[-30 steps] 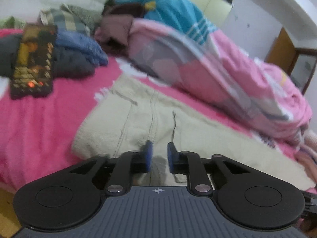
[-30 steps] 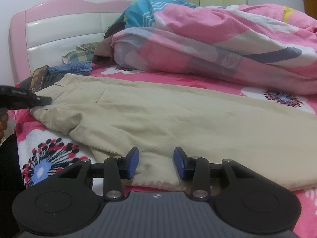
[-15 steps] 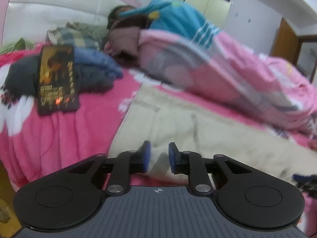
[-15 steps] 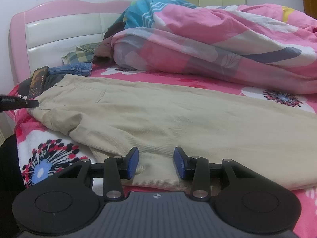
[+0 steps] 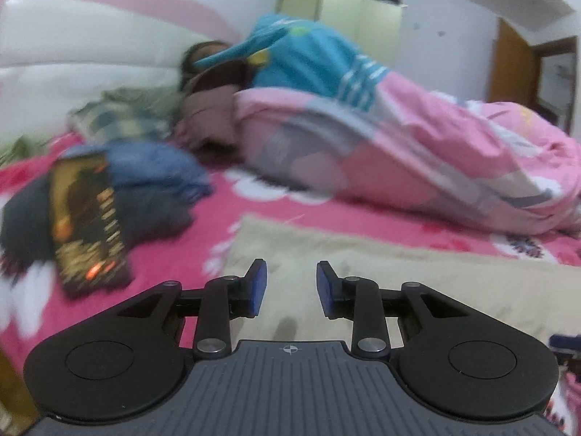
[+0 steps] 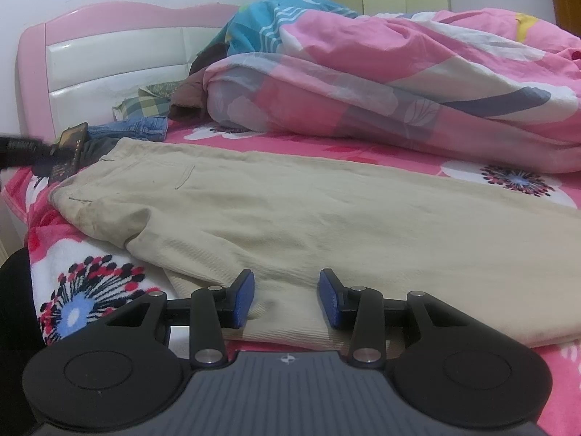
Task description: Fold clothes
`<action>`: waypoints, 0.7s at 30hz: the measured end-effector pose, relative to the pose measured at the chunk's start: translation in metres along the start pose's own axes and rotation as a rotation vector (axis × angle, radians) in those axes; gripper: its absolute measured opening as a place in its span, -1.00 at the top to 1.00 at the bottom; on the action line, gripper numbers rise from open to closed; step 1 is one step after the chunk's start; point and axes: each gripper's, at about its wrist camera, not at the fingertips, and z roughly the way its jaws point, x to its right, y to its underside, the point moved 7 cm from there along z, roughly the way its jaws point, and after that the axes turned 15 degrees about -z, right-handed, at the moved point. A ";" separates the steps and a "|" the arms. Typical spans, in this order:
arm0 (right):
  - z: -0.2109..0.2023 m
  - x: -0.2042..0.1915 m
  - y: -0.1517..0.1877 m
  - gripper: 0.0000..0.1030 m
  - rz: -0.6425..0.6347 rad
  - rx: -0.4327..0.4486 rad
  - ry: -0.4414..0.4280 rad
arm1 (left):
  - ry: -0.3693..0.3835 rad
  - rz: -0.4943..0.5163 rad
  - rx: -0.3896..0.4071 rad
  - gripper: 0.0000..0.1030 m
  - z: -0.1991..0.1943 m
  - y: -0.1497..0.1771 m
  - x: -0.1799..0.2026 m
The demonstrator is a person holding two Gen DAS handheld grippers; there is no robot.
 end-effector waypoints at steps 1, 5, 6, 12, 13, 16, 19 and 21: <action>0.000 0.000 0.000 0.18 -0.001 0.000 0.001 | 0.006 0.006 -0.003 0.42 0.009 -0.002 0.004; 0.000 0.000 0.000 0.18 -0.004 0.001 0.004 | -0.037 0.003 -0.070 0.42 0.063 -0.006 0.005; 0.000 0.000 0.000 0.18 -0.004 0.002 0.004 | -0.074 0.023 -0.100 0.42 0.078 -0.001 0.000; 0.000 0.000 0.000 0.18 -0.002 0.004 0.002 | -0.116 0.002 -0.174 0.47 0.108 0.007 -0.015; 0.000 0.000 0.000 0.18 -0.002 0.005 0.002 | -0.120 0.016 -0.173 0.47 0.108 0.009 -0.015; -0.001 0.000 0.001 0.18 0.000 0.009 0.003 | -0.138 0.043 -0.173 0.47 0.114 0.008 -0.013; -0.001 0.000 0.000 0.18 0.000 0.011 0.003 | -0.168 0.048 -0.185 0.47 0.120 0.006 -0.009; -0.001 0.000 0.000 0.18 -0.001 0.013 0.005 | -0.192 0.060 -0.194 0.47 0.118 0.003 -0.005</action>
